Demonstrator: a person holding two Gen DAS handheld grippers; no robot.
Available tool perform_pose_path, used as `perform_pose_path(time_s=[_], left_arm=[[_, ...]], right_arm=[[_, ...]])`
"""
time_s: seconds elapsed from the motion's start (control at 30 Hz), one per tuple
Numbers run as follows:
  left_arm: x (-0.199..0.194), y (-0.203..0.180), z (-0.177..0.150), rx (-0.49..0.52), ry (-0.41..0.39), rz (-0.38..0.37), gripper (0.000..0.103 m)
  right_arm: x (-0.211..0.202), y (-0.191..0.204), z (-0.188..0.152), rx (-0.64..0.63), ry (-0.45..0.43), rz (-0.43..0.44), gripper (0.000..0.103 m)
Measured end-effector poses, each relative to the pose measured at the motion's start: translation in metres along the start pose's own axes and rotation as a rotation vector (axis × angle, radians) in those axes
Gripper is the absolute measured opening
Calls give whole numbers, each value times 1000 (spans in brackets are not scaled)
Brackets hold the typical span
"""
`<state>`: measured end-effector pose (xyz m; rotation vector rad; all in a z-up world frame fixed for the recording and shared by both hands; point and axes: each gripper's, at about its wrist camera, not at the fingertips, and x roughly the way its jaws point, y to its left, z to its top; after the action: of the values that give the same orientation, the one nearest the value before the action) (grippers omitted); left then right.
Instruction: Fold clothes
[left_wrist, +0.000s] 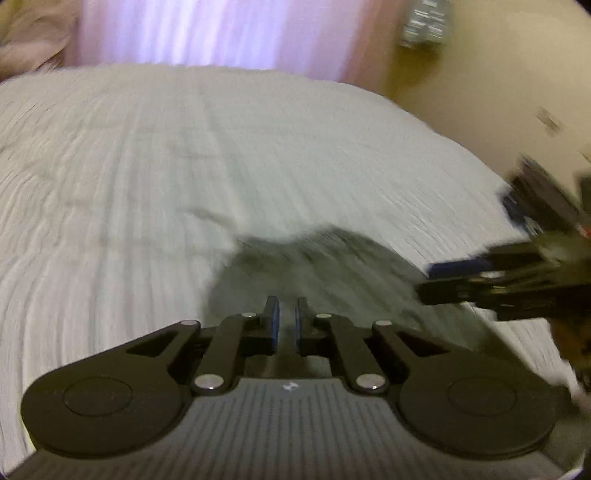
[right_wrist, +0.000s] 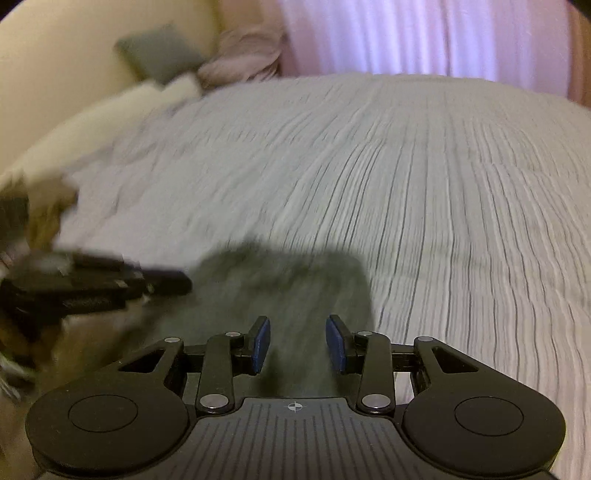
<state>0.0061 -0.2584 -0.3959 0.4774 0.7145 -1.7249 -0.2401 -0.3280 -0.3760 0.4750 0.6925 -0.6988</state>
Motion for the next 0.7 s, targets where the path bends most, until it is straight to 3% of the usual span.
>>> perform_pose_path(time_s=[0.1,0.27,0.37,0.53,0.63,0.7], left_arm=[[-12,-19,-34,101,-9,10,4],[-44,-28,-69,154,-76,73,4],[-77,-36,-90,138,-76,95,4],[-118,-52,-109,23,-2,106,5],[-141,-71,-109,21,-73,111,7],[-133,-78,-111,-12,-51,110,14]], right_arm=[[3,25,-39,-88,50,-63,37],[-39,54,-99,-180,-7,-197,37],[-63,58,-126,-148,10,-259,37],[-117,71,-160,-39,63,-307,38],[-139,83,-157,-8,-25,-318,38],[-140,88,-158,49,-92,-275,38]])
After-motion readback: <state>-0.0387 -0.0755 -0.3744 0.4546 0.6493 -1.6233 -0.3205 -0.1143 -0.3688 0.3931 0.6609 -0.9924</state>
